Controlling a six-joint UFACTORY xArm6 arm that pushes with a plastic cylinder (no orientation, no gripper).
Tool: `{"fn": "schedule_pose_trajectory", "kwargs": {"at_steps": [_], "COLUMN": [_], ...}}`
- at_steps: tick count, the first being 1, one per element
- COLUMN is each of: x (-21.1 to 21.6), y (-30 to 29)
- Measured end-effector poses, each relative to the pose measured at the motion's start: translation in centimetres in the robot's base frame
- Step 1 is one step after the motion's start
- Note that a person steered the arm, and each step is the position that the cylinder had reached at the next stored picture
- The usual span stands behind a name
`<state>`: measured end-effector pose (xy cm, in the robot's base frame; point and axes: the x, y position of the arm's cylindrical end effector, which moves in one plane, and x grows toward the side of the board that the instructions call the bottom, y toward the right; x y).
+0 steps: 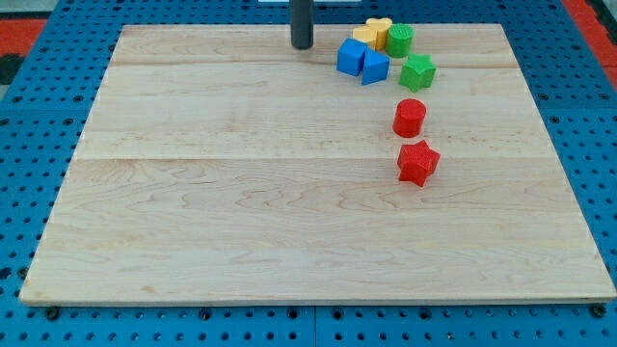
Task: Move the yellow heart to the top left of the green circle
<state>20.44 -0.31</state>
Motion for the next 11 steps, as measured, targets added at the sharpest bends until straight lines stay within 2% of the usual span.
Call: {"fn": "schedule_pose_trajectory", "kwargs": {"at_steps": [2,3,5,6,7,8,9,10,11], "x": [-1.1,-1.2,-1.3,-0.5,0.2,1.6,3.8,5.5,8.5], "y": [5.3,12.8,16.2,21.8,23.8,22.6,16.7,16.7,22.4]}}
